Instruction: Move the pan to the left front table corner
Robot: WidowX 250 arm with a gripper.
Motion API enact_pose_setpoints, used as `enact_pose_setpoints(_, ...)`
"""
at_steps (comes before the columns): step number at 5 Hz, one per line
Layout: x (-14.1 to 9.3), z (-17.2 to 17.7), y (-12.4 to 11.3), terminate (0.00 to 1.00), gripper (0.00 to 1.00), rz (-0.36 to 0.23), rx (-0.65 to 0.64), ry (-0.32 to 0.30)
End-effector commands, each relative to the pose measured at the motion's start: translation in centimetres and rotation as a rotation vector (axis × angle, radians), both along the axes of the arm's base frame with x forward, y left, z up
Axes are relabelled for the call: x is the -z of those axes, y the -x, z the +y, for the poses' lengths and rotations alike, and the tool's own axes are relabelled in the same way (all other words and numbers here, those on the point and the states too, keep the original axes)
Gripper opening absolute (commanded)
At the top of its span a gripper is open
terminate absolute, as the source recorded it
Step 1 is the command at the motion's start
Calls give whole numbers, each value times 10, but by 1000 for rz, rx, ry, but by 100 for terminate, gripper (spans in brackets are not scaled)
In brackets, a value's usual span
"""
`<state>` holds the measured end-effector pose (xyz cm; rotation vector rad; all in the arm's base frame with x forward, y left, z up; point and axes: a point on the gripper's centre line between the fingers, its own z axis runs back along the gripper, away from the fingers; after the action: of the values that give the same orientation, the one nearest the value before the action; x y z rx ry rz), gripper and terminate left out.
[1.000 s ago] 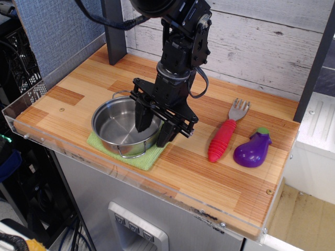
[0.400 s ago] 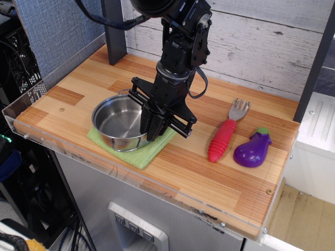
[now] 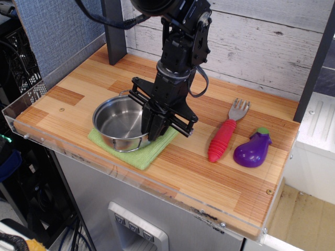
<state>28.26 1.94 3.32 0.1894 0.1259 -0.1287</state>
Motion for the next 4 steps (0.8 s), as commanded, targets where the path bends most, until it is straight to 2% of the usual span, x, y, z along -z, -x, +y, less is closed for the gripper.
enact_pose_setpoints(1,-59,19,-1,0,0,-158,-67,24)
enact_pose_setpoints(2,-65,39,1,0,0,-162,-104,21)
enact_pose_setpoints(4,-51,91,0,0,0,-126,-189,-2)
